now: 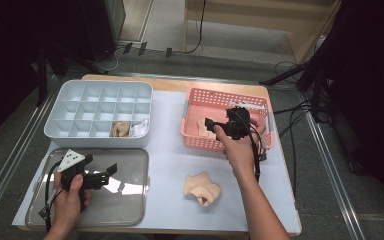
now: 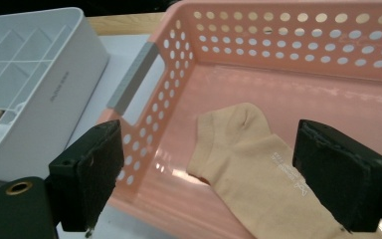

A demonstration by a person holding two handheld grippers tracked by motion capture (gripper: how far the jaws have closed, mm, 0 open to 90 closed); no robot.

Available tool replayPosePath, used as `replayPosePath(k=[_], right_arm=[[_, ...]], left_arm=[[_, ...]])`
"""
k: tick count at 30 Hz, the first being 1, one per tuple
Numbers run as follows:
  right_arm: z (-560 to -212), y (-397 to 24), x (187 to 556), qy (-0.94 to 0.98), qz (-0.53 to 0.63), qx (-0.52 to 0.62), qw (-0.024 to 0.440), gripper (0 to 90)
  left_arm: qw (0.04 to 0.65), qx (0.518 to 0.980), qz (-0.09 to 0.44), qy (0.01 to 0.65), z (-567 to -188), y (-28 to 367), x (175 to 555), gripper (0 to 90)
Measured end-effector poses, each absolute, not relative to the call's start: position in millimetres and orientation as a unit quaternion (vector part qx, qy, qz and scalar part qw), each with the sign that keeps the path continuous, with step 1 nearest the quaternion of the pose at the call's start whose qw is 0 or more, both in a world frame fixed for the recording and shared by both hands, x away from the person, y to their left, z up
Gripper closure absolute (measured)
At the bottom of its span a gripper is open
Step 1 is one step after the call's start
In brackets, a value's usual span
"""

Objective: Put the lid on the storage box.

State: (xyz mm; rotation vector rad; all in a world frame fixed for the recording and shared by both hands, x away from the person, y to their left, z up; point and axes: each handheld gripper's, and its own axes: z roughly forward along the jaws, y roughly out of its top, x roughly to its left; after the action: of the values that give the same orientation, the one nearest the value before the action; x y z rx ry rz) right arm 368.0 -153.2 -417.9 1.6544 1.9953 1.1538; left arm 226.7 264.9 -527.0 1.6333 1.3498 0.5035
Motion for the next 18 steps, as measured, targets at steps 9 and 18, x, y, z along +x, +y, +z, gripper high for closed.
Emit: replayPosePath(k=[9,18], right_arm=[[-433.5,-150.5,393.5,0.691,0.366,0.607,0.142,13.1],[-451.1,-144.2,418.6,0.695,0.315,0.634,0.122,14.4]], left_arm=[[0.465,0.665,0.204,0.548,-527.1,265.0,226.8,0.0],[0.466,0.665,0.202,0.548,-527.2,265.2,226.9,0.0]])
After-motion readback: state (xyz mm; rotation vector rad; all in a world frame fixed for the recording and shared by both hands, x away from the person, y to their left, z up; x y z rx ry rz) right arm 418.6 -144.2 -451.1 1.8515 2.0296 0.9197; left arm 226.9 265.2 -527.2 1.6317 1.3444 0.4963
